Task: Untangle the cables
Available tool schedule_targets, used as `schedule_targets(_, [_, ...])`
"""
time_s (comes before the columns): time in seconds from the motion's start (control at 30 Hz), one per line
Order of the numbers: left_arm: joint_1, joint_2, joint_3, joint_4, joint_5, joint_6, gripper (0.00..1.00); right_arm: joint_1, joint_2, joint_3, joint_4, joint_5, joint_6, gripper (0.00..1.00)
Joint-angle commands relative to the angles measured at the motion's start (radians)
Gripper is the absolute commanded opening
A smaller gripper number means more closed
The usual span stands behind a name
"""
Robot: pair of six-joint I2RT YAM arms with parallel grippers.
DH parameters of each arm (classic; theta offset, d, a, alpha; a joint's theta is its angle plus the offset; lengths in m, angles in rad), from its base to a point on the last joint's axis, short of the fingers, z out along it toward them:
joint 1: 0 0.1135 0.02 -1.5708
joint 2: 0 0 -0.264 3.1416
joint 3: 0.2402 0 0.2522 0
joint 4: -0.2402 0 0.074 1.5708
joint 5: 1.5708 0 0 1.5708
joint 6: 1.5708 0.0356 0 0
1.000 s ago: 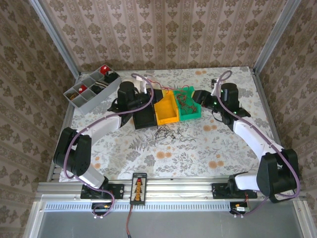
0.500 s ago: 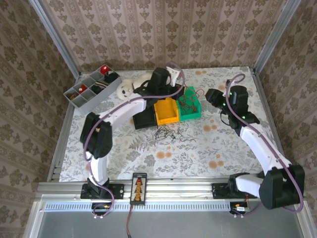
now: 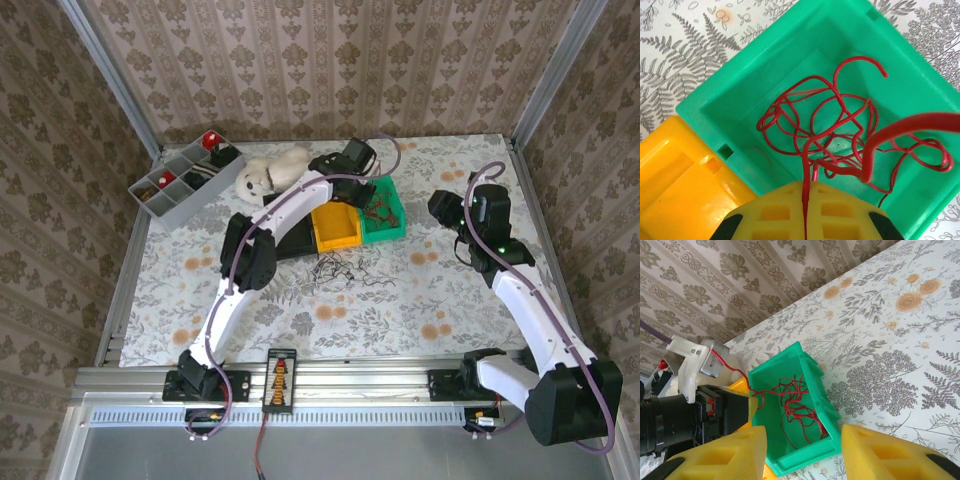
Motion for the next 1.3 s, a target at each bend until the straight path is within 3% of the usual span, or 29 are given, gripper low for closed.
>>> schedule_targets(0.0, [-0.01,0.07,0.141,-0.18,0.013,0.028,0.0,-0.006,0.01,-0.009,-0.002,0.017,-0.012,0.44])
schedule_targets(0.07, [-0.013,0.112,0.202,-0.231,0.055,0.023,0.0,-0.006,0.017,-0.008,-0.001,0.012,-0.006,0.44])
schedule_targets(0.33, [-0.035,0.139,0.184,-0.199,0.162,-0.041,0.01,-0.006,0.019,-0.004,0.002,-0.014,-0.012,0.43])
schedule_targets(0.43, [-0.041,0.143,0.188,-0.182,0.184,-0.047,0.14,-0.006,0.018,-0.006,0.01,-0.045,-0.012,0.43])
schedule_targets(0.53, [-0.037,0.123,0.192,-0.155,0.174,-0.049,0.45,-0.004,0.02,-0.007,0.015,-0.072,-0.009,0.43])
schedule_targets(0.57, [-0.033,0.114,0.192,-0.147,0.171,-0.051,0.5,-0.004,0.019,-0.007,0.016,-0.079,-0.009,0.42])
schedule_targets(0.77, [-0.017,0.032,0.189,-0.105,0.146,-0.057,0.6,-0.004,0.021,0.002,0.011,-0.097,-0.02,0.41])
schedule_targets(0.9, [-0.002,-0.038,0.161,-0.092,0.185,-0.052,0.81,-0.004,0.038,0.011,0.008,-0.112,-0.021,0.42])
schedule_targets(1.0, [0.025,-0.118,0.069,-0.04,0.276,-0.062,0.98,0.0,0.064,0.026,0.003,-0.141,-0.02,0.43])
schedule_targets(1.13, [0.101,-0.293,-0.22,0.217,0.453,-0.193,1.0,0.027,0.11,0.05,-0.014,-0.174,-0.049,0.44])
schedule_targets(1.27, [0.196,-0.474,-0.549,0.551,0.51,-0.383,1.0,0.093,0.186,0.097,-0.047,-0.211,-0.099,0.45])
